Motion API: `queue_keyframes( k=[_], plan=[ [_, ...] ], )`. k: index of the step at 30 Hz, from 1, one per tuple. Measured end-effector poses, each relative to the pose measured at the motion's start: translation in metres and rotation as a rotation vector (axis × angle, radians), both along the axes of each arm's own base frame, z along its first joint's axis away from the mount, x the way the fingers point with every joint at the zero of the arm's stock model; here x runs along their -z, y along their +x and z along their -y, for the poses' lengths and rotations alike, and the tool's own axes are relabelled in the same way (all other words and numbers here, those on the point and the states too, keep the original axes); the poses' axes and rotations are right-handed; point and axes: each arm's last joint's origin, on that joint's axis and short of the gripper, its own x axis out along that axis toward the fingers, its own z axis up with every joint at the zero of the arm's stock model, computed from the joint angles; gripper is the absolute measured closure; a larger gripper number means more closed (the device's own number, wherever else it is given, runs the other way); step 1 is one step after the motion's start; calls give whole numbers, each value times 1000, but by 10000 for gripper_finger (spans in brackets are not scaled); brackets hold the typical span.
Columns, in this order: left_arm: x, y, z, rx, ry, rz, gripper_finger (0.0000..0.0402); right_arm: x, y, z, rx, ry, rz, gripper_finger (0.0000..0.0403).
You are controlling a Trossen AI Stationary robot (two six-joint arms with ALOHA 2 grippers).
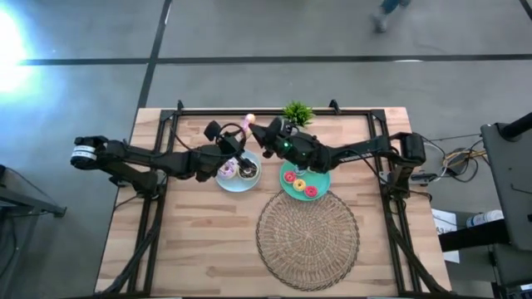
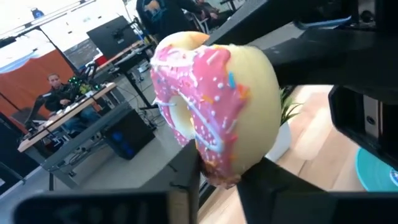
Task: Pick & Place donuts
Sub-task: Put the big pink donut on the blue plate
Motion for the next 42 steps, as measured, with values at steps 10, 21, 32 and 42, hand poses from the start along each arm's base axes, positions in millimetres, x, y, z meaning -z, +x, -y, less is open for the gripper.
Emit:
queue_keyframes(
  k=[10,21,32,42],
  plan=[
    [6,-1,0,0,2,-72,394,18,-12,-1,-75,-72,-100,255],
    [31,-16,7,44,-31,-402,390,-18,-75,-4,-128,-405,-483,208],
    [64,-40,34,378,-55,-877,390,-69,-144,-5,67,-492,-699,214],
    [80,-42,36,425,-99,-979,390,-61,-141,-7,51,-495,-735,216]
  ],
)
